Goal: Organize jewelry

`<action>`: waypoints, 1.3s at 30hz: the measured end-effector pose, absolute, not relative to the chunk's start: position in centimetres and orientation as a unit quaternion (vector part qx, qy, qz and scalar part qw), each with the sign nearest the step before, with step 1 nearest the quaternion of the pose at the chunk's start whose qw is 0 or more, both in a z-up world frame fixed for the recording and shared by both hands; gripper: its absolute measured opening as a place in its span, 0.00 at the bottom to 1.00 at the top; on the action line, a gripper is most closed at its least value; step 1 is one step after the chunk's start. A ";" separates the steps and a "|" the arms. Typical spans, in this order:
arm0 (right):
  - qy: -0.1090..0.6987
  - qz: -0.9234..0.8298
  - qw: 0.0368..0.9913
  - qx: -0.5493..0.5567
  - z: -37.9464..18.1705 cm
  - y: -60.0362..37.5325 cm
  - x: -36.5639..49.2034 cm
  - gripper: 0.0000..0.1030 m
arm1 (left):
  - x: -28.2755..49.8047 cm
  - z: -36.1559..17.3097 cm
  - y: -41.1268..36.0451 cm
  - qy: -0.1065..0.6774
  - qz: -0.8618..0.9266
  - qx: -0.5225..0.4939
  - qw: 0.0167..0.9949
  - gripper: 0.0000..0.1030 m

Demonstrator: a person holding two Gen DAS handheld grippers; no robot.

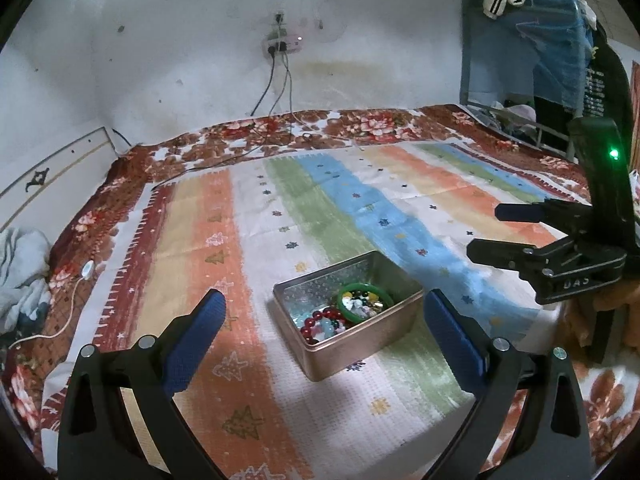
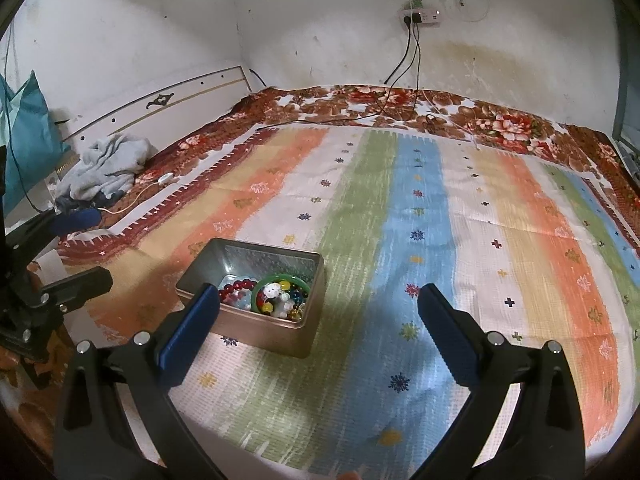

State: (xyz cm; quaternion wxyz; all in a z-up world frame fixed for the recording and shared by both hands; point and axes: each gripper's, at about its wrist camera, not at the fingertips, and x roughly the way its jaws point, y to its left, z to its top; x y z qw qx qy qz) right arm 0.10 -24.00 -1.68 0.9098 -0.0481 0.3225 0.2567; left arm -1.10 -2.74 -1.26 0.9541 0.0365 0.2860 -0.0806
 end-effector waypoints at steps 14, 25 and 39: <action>0.326 0.259 0.907 -0.055 -2.2 -23.6 0.1 0.95 | -0.7 -1.6 -2.0 0.286 -0.070 0.017 0.955 0.93; 0.329 0.256 0.907 -0.055 -2.7 -23.6 0.1 0.95 | -0.6 -1.9 -1.9 0.289 -0.068 0.014 0.955 0.94; 0.331 0.256 0.907 -0.055 -2.6 -23.5 0.1 0.95 | -0.5 -2.1 -1.8 0.297 -0.067 0.007 0.953 0.94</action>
